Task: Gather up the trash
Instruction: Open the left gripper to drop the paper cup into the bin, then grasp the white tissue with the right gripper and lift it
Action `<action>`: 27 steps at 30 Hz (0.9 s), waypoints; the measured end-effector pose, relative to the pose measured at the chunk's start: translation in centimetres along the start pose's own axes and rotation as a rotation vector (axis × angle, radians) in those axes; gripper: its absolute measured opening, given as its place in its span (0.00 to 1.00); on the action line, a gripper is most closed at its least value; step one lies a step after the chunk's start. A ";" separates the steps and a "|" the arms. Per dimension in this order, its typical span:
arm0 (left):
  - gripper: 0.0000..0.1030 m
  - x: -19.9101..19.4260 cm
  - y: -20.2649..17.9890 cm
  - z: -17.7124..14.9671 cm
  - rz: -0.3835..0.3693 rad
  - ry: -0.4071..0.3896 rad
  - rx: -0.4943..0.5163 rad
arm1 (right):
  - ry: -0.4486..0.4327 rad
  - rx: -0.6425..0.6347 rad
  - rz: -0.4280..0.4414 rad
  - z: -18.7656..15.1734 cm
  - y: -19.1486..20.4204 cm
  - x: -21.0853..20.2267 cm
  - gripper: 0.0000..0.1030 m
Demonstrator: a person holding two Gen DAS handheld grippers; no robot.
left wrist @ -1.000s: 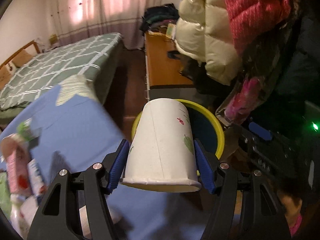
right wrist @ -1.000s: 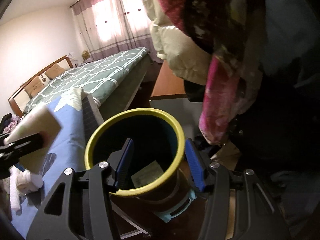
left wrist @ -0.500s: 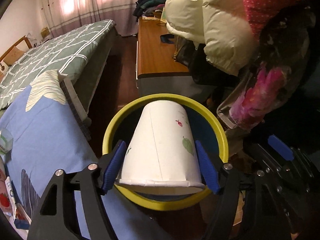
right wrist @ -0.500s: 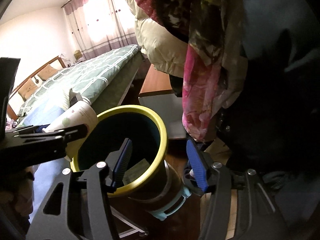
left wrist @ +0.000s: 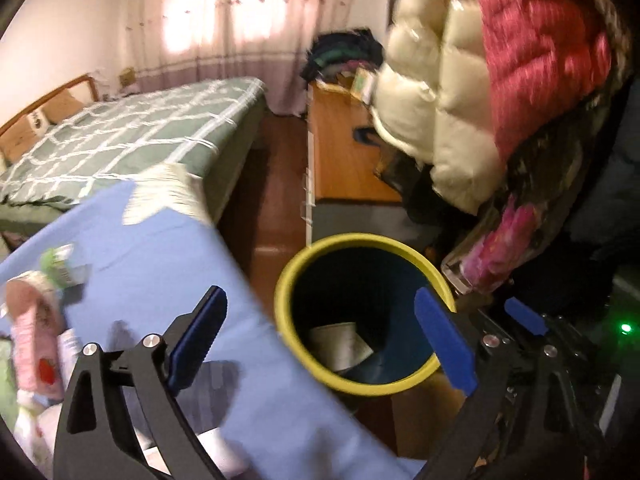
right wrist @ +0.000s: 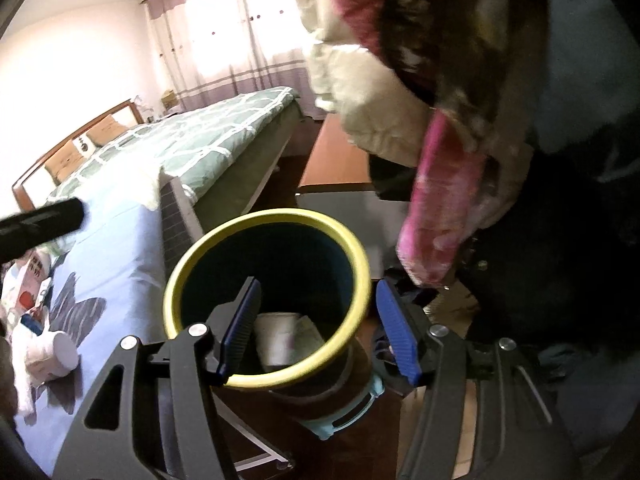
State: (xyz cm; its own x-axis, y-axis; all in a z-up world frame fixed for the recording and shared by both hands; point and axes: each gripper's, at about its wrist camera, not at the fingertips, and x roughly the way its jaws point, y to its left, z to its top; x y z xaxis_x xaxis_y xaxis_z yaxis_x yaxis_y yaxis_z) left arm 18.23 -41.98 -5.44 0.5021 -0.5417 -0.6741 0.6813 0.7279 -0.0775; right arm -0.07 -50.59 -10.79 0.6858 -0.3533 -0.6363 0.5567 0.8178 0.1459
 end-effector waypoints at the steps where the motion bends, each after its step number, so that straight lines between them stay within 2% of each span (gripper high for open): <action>1: 0.92 -1.2 1.3 -0.3 0.016 -0.017 -0.017 | 0.002 -0.010 0.011 0.0 0.6 0.0 0.56; 4: 0.93 -3.8 4.5 -1.3 0.069 -0.055 -0.065 | 0.010 -0.044 0.044 0.1 2.5 0.0 0.56; 8: 0.94 -7.9 10.6 -3.5 0.204 -0.118 -0.152 | 0.018 -0.097 0.095 0.2 5.8 0.0 0.56; 15: 0.95 -13.5 20.3 -7.9 0.384 -0.210 -0.311 | 0.061 -0.231 0.249 -0.2 14.1 -0.2 0.56; 25: 0.95 -17.8 33.0 -15.3 0.653 -0.243 -0.490 | 0.116 -0.439 0.419 -2.1 26.5 -1.0 0.56; 27: 0.95 -18.4 34.5 -16.8 0.665 -0.252 -0.519 | 0.143 -0.489 0.438 -3.0 28.7 -0.8 0.56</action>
State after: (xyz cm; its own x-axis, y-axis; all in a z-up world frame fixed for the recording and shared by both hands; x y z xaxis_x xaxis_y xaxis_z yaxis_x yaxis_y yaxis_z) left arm 23.55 0.15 -8.02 0.8530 0.0300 -0.5210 -0.0910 0.9916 -0.0919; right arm 13.97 -25.44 -8.37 0.7125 0.0940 -0.6954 -0.0582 0.9955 0.0750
